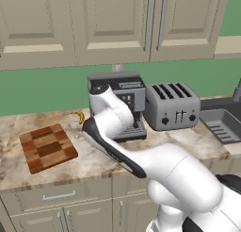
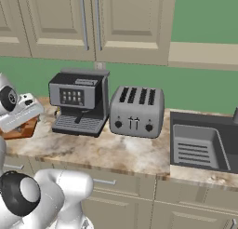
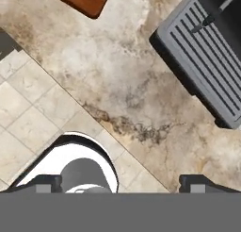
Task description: Open the drawer on the left and place the cutting tools on the cutting board.
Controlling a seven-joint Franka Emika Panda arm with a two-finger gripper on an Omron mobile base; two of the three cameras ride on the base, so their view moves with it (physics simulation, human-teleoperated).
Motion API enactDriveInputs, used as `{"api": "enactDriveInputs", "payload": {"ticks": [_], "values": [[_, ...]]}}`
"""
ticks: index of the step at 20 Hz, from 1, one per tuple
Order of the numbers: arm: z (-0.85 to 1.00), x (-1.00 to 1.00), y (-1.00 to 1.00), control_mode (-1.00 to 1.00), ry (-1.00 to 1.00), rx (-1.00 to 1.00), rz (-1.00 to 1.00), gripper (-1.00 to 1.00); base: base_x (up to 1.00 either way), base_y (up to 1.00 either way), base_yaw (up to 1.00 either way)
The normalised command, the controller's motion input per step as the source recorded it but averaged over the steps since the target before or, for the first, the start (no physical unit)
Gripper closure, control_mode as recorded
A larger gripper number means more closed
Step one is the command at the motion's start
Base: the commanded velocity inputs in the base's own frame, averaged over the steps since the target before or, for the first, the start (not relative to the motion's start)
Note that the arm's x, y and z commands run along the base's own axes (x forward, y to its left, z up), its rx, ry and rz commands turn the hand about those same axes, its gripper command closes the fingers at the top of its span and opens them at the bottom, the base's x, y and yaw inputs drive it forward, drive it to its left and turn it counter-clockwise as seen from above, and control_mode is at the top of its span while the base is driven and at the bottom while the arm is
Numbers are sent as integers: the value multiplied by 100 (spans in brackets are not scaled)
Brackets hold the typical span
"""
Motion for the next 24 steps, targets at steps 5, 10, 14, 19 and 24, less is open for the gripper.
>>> {"api": "enactDriveInputs", "payload": {"ticks": [5, 10, 14, 19, 24], "values": [[-77, -30, 71, -100, -9, -24, 31, -100, 0, 0, 0], [-65, -41, 67, -100, -10, -20, 30, -100, 0, 0, 0], [-43, -46, 57, -100, -17, -11, 22, -100, 0, 0, 0], [-35, -28, 42, -100, -20, -9, 15, -100, 0, 0, 0], [-34, -20, 25, -100, -22, -5, 11, -100, 0, 0, 0]]}}
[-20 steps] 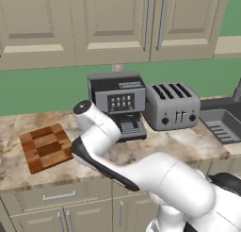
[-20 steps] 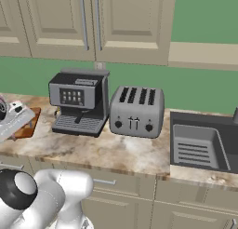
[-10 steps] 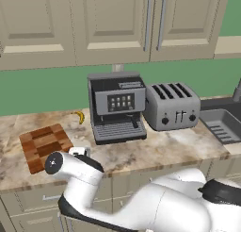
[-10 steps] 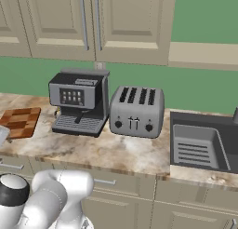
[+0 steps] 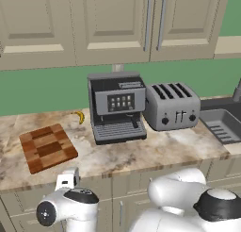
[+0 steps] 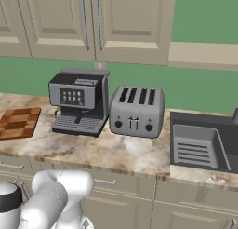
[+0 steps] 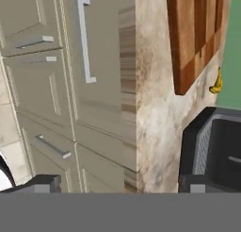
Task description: Open the drawer on the left and place the cutting tools on the cutting board.
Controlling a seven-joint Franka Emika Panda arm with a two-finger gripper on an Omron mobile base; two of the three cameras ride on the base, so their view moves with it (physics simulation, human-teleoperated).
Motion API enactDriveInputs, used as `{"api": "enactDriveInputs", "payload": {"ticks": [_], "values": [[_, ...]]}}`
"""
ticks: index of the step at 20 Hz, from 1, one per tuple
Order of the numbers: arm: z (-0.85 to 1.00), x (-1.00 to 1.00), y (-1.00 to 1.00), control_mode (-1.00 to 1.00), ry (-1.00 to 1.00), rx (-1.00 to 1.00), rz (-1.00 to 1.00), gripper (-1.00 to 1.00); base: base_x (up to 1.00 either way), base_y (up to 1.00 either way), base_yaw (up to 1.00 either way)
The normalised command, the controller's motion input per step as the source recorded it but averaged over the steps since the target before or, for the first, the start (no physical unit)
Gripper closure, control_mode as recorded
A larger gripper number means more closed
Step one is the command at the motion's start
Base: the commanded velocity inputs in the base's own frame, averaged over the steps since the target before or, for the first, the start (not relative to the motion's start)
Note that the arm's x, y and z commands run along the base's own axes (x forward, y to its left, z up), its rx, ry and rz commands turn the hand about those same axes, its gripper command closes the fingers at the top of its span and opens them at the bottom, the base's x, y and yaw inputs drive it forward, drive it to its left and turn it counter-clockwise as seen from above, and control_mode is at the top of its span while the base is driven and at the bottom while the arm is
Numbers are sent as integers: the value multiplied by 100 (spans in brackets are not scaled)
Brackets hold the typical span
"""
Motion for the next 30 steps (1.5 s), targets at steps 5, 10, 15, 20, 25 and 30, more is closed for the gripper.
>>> {"api": "enactDriveInputs", "payload": {"ticks": [5, 10, 15, 20, 25, 30], "values": [[-50, -10, 25, -100, -21, -9, 9, -100, 0, 0, 0], [-47, -6, 19, -100, -20, -4, 8, -100, 0, 0, 0], [-24, 8, 15, -100, -4, 0, 2, -100, 0, 0, 0], [-23, 18, 14, -100, -1, 0, 0, -100, 0, 0, 0], [-32, 12, 21, -100, 0, 0, 2, -100, 0, 0, 0], [-26, 10, 12, -100, 0, 0, 4, -100, 0, 0, 0]]}}
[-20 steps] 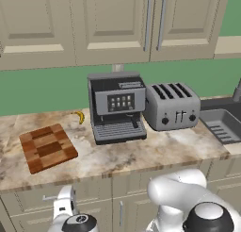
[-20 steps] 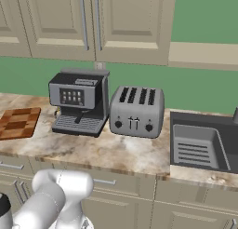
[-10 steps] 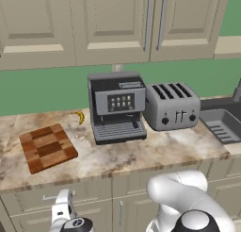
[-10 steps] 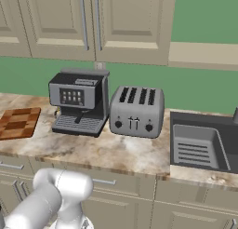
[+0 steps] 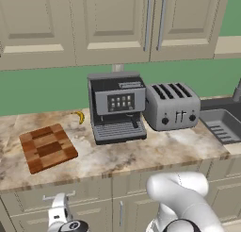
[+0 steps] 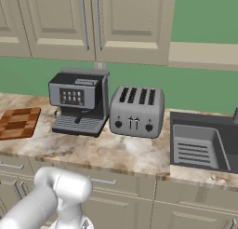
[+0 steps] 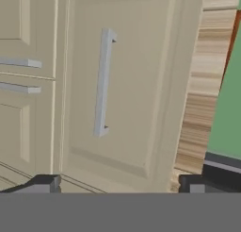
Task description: Open the drawer on the left and place the cutting tools on the cutting board.
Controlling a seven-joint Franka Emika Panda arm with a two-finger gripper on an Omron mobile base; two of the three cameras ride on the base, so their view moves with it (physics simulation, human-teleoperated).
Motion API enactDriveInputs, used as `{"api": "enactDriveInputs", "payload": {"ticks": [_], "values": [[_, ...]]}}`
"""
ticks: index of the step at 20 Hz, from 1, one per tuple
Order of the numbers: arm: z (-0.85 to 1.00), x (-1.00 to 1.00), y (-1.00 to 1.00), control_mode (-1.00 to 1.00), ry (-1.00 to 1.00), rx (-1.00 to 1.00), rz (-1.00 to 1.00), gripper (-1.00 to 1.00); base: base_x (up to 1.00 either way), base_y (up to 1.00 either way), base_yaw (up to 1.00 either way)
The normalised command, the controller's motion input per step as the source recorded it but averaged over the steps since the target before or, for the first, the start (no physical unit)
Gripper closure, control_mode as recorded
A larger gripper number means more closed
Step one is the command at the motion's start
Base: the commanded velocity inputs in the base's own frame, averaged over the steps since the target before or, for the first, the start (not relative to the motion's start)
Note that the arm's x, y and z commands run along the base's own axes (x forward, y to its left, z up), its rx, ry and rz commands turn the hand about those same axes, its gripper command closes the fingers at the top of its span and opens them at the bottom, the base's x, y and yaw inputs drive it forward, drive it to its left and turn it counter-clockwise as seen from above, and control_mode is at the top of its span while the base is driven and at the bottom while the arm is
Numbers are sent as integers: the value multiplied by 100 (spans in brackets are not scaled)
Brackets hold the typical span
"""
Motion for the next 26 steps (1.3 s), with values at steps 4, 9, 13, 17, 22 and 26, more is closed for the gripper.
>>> {"api": "enactDriveInputs", "payload": {"ticks": [4, 9, 13, 17, 22, 26], "values": [[-14, 31, 0, -100, 0, 0, 2, -100, 0, 0, 0], [-13, 50, 0, -100, 0, 0, 0, -100, 0, 0, 0], [-29, 39, 3, -100, 0, 0, 1, -100, 0, 0, 0], [-47, 16, 18, -100, 0, -1, 5, -100, 0, 0, 0], [-42, 13, 14, -100, -2, 0, 5, -100, 0, 0, 0], [-31, 17, 8, -100, -4, 0, 4, -100, 0, 0, 0]]}}
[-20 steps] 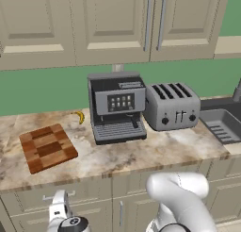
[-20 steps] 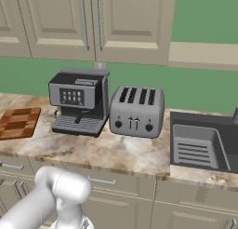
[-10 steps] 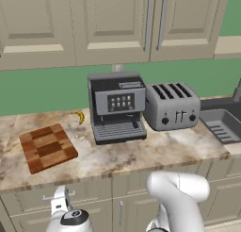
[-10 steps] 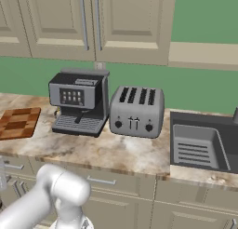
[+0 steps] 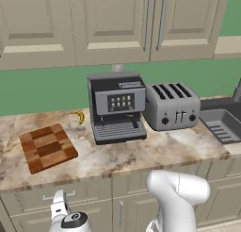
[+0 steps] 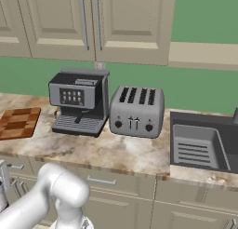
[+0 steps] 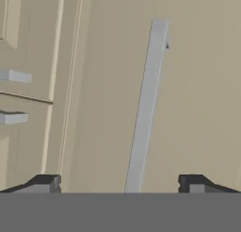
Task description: Open the drawer on the left and place the cutting tools on the cutting board.
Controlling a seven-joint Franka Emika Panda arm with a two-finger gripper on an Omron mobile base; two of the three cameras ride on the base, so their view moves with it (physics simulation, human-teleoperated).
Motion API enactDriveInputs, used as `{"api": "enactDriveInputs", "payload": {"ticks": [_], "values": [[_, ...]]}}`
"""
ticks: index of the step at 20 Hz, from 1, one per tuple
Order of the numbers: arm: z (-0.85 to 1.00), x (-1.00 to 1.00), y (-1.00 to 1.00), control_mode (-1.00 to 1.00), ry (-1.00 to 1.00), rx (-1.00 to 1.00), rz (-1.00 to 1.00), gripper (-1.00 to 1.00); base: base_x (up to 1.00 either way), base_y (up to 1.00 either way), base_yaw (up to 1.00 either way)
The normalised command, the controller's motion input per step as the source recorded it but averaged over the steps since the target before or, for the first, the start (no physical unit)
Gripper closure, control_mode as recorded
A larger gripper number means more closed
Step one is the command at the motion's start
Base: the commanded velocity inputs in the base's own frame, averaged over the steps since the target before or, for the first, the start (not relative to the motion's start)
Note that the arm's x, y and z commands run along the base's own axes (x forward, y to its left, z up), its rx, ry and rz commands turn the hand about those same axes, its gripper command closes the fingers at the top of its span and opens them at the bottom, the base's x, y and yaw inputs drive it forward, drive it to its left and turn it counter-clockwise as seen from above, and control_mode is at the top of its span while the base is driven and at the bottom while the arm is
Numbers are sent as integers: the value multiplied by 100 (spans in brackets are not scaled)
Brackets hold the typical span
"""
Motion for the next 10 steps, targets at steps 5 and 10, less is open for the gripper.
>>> {"api": "enactDriveInputs", "payload": {"ticks": [5, 10], "values": [[-19, 23, 0, -100, -5, 0, 1, -100, 0, 0, 0], [-12, 23, 2, -100, -7, 0, 0, -100, 0, 0, 0]]}}
